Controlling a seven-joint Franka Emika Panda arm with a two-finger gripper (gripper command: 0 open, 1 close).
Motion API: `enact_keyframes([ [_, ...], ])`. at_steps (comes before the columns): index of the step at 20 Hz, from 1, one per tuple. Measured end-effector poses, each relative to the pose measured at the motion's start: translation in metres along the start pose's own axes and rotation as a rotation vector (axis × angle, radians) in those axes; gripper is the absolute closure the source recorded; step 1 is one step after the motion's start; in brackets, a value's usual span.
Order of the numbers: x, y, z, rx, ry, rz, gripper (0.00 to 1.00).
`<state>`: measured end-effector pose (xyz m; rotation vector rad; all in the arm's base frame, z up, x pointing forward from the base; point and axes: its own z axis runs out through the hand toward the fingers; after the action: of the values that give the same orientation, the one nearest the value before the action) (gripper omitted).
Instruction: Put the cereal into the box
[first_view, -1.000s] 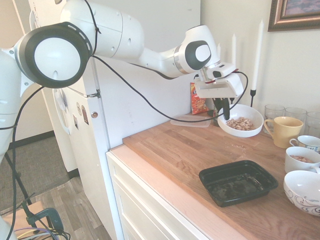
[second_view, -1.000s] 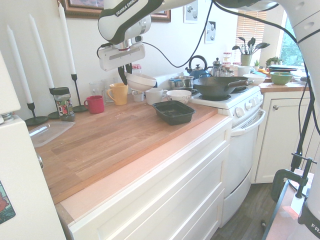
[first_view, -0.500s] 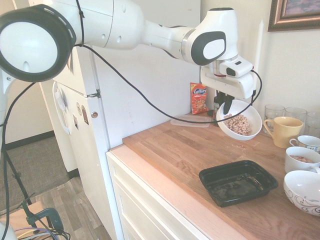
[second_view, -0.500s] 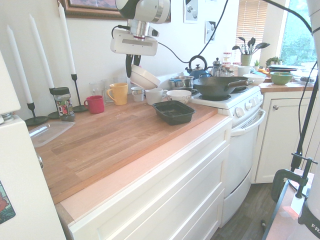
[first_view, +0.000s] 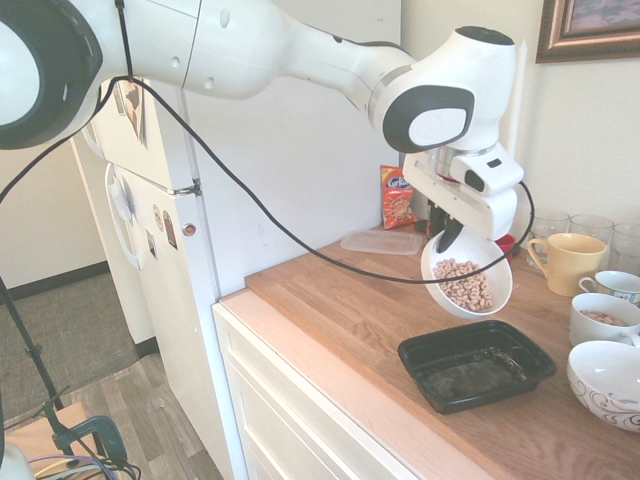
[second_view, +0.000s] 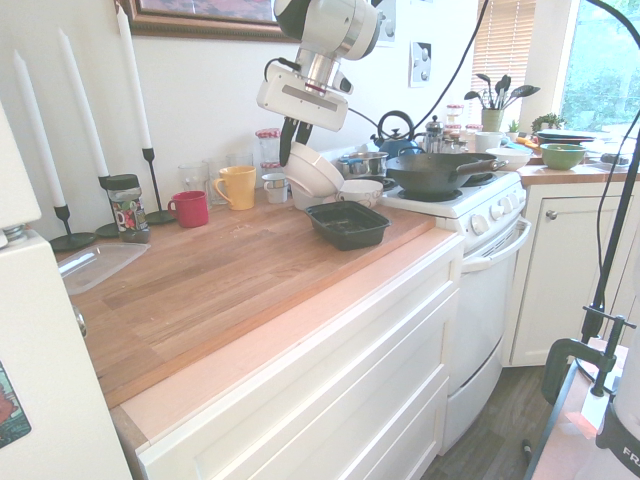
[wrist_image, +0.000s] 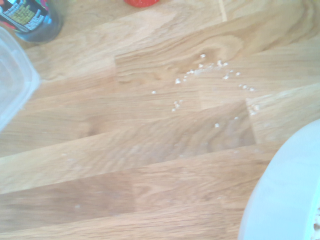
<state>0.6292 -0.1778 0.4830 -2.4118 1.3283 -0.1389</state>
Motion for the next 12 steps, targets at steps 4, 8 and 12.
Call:
enact_keyframes([
  [4,0.009,0.019,0.003,0.056,-0.073,0.015,1.00],
  [8,0.019,0.034,0.005,0.092,-0.103,0.032,1.00],
  [12,0.030,0.047,0.012,0.167,-0.160,0.050,1.00],
])
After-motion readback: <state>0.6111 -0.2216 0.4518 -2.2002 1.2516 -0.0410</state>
